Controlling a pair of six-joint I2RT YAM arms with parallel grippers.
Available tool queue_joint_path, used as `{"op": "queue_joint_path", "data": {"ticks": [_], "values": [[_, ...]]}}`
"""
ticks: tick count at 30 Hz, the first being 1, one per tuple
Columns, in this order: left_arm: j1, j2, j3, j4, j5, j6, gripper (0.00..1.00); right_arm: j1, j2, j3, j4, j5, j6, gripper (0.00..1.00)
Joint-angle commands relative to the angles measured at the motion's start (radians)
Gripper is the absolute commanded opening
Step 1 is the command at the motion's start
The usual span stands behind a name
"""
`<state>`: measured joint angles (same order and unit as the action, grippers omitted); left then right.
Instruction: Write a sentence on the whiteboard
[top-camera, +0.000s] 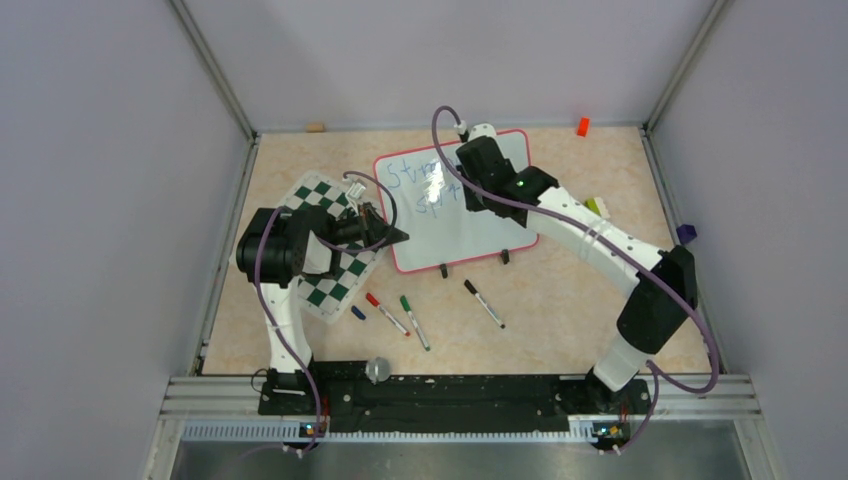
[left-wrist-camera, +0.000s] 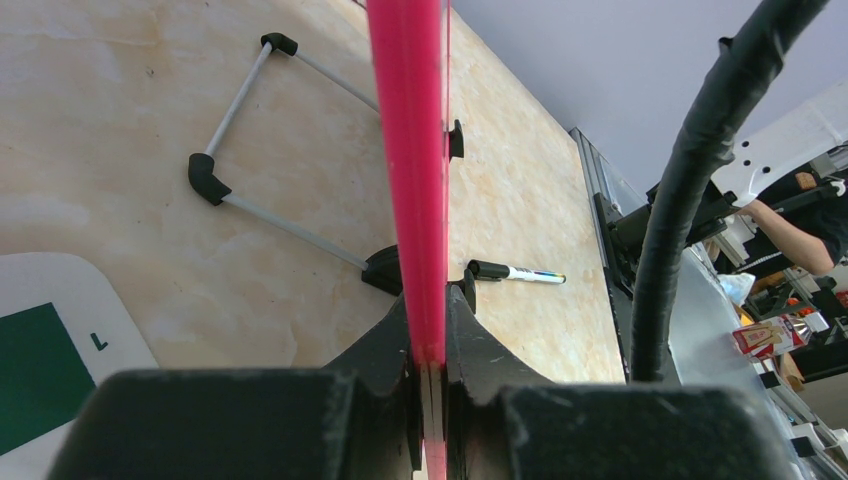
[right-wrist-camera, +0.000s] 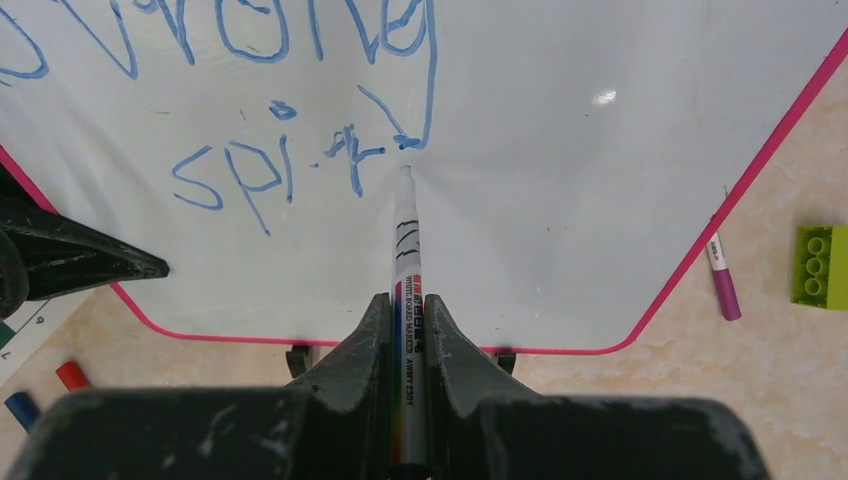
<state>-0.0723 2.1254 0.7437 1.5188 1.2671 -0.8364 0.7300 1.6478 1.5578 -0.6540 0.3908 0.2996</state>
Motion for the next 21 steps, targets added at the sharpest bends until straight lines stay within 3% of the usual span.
{"op": "queue_joint_path", "data": {"ticks": [1, 12, 21], "values": [[0.031, -0.013, -0.004, 0.101, -0.068, 0.075, 0.0, -0.01, 0.023, 0.04, 0.023, 0.008, 0.005, 0.0], [0.031, -0.015, -0.005, 0.101, -0.068, 0.077, 0.0, -0.011, 0.043, 0.054, 0.027, 0.013, -0.008, 0.0], [0.031, -0.014, -0.006, 0.101, -0.068, 0.077, 0.0, -0.011, 0.013, -0.025, -0.004, -0.006, 0.024, 0.0]]}}
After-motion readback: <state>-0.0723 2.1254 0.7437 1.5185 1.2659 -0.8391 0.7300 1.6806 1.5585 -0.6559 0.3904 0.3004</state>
